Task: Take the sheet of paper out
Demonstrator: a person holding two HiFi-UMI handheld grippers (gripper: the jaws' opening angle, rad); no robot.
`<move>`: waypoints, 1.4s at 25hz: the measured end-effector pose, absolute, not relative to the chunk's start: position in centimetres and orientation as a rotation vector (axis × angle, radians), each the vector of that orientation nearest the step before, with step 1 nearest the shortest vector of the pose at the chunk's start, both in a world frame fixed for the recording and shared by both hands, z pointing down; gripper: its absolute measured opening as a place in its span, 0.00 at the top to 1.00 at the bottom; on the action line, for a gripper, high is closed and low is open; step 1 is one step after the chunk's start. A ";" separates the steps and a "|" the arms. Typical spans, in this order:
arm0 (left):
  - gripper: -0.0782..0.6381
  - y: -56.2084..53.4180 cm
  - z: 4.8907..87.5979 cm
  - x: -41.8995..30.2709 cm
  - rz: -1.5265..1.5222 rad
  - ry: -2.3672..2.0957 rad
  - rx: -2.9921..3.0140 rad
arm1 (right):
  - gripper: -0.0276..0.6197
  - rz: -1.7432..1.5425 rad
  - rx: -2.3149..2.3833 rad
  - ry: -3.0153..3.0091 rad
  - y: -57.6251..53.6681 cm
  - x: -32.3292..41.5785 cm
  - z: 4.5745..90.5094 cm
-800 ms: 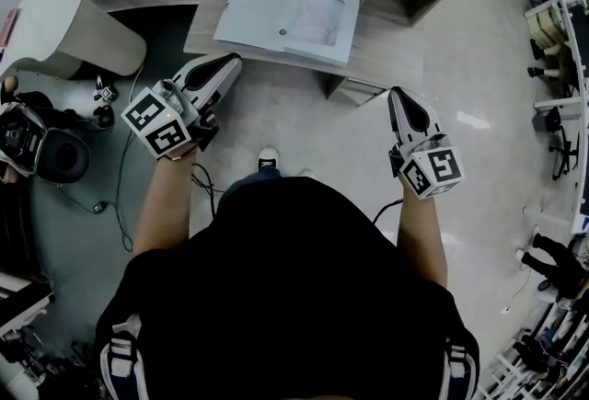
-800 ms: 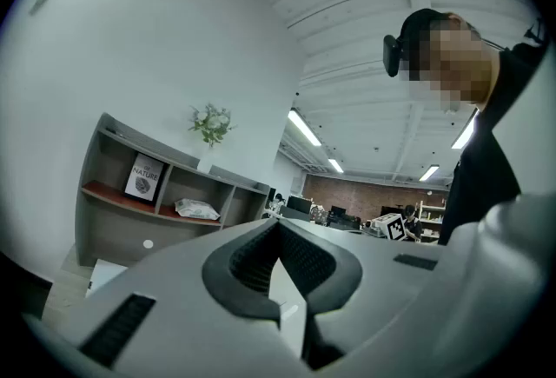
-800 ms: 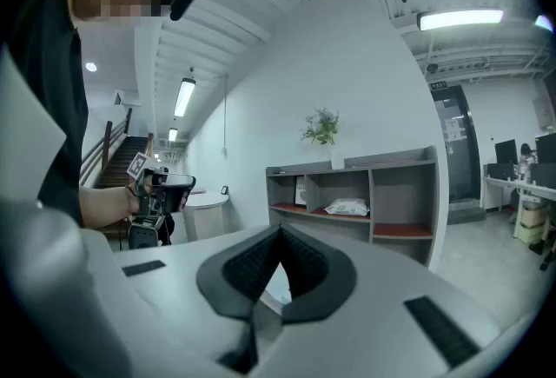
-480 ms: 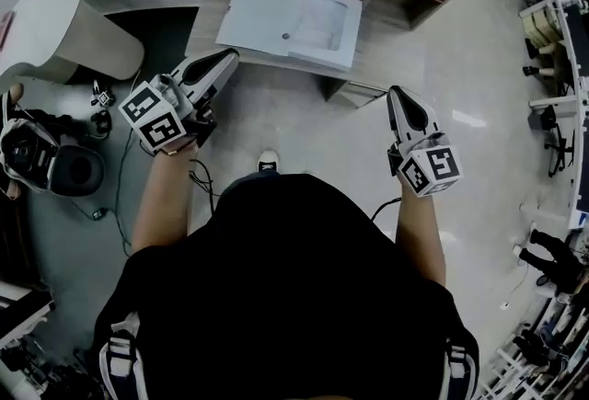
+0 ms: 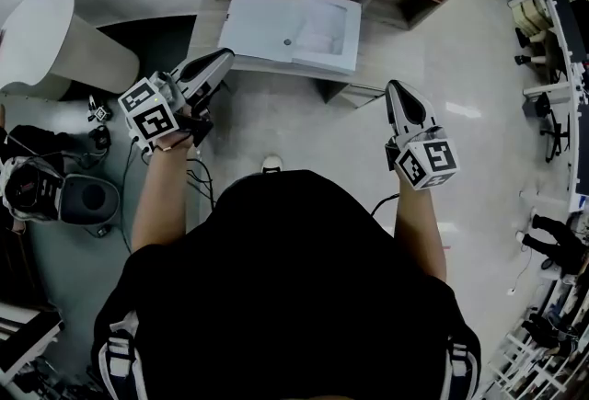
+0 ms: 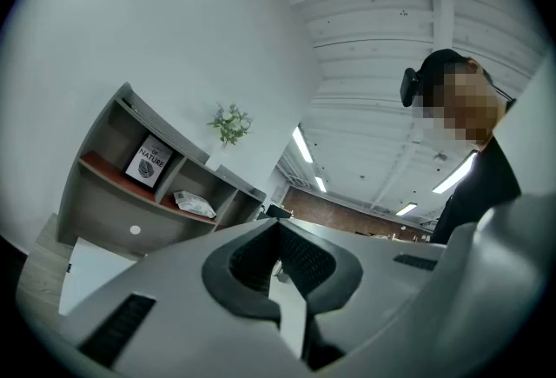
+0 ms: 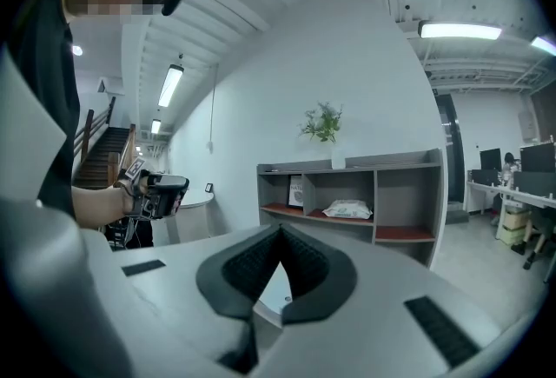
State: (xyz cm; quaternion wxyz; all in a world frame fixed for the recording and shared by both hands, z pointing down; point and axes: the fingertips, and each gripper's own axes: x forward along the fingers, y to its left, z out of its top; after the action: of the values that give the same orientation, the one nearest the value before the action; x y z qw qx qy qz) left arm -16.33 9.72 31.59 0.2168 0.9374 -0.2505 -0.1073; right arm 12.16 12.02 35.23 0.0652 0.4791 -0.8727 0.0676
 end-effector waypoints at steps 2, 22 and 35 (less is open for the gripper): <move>0.86 9.6 31.4 -16.9 -0.320 -0.656 2.595 | 0.94 0.203 1.453 -2.623 12.2 11.5 35.2; 0.86 7.4 31.3 -17.9 -0.327 -0.392 2.648 | 0.94 0.195 1.545 -2.542 9.8 9.4 35.4; 0.86 7.9 31.1 -17.0 -0.310 -0.303 2.653 | 0.94 0.227 1.590 -2.517 10.6 9.8 35.7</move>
State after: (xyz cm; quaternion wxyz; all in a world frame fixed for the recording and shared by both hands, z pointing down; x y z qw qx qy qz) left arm -17.01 7.89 31.05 0.2250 0.9616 -0.1097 -0.1123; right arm 9.81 10.60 35.73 0.0779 0.5310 -0.8404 0.0759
